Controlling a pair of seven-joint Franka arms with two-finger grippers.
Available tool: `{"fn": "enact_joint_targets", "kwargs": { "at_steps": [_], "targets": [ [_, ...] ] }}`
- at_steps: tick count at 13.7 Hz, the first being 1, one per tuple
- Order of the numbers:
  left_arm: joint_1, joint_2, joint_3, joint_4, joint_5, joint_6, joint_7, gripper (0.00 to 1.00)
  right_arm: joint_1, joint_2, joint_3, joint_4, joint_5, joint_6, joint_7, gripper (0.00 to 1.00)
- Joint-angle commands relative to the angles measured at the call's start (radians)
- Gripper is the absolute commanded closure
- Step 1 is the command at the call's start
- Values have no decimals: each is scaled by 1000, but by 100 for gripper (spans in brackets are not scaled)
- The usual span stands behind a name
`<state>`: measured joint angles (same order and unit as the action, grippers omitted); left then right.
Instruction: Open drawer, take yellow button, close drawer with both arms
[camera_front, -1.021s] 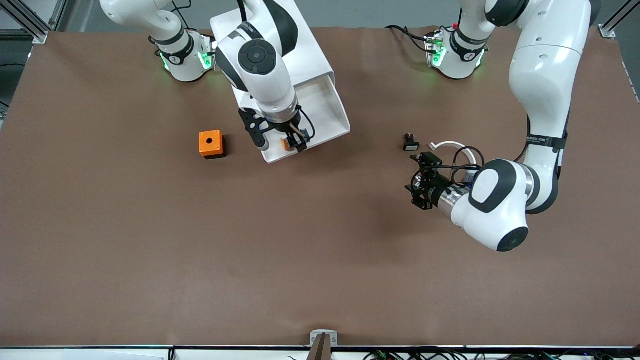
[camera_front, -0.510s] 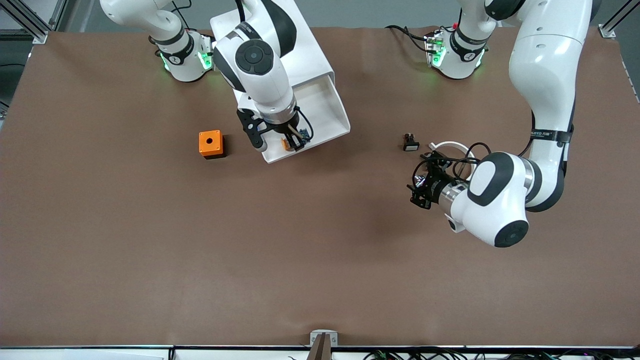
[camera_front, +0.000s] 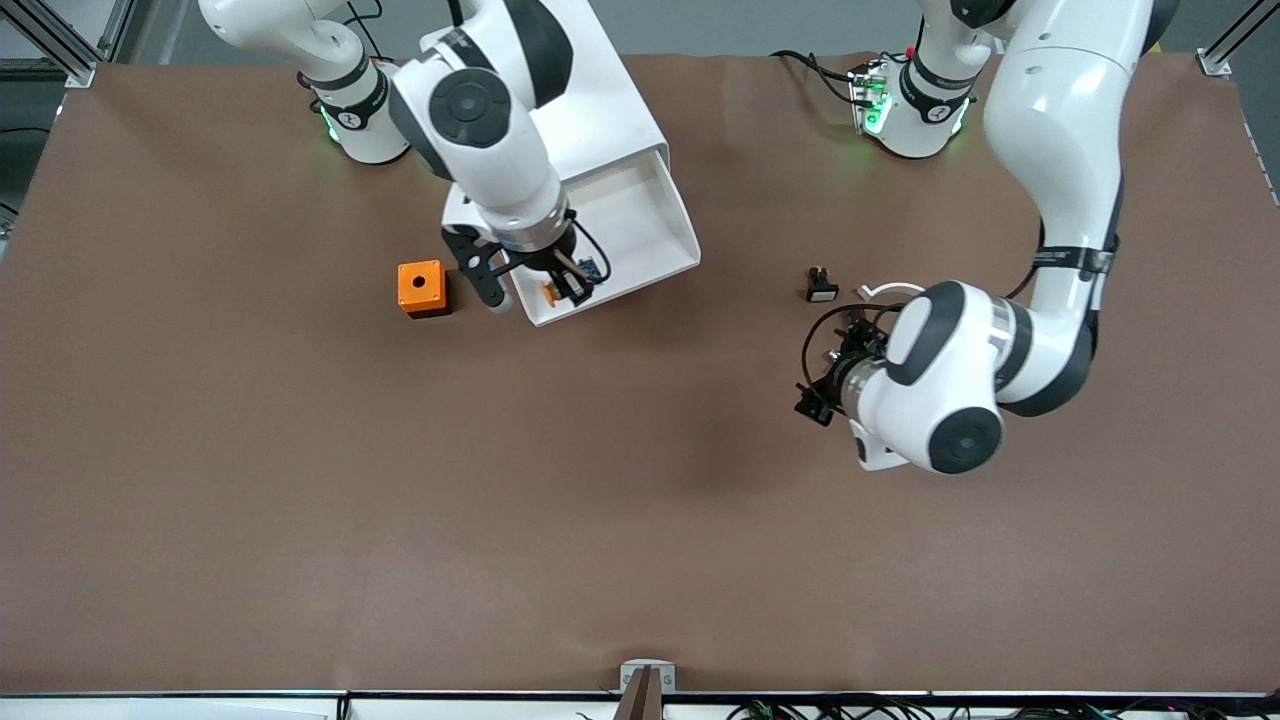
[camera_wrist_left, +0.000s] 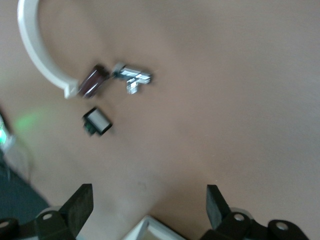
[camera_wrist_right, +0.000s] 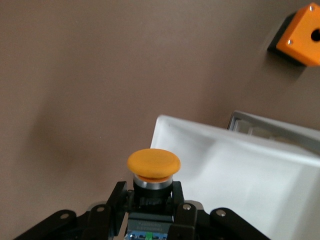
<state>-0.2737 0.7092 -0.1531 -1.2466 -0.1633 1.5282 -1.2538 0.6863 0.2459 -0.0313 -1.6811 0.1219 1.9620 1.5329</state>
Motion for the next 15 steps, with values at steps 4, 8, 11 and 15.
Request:
{"fn": "enact_joint_targets", "kwargs": {
  "at_steps": [4, 8, 11, 15],
  "targets": [
    [-41, -42, -20, -7, 80, 105, 298, 1, -230, -2, 5, 109, 18, -135, -455, 98],
    [-81, -86, -98, -28, 142, 121, 315, 1, -394, 3, 5, 107, 7, -135, -794, 98],
    [-96, -88, -150, -43, 151, 141, 315, 0, -503, 45, 4, 109, 1, -120, -1028, 98],
    [-133, -89, -212, -103, 169, 227, 289, 0, -617, 131, 4, 101, -21, -25, -1261, 98]
  ]
}}
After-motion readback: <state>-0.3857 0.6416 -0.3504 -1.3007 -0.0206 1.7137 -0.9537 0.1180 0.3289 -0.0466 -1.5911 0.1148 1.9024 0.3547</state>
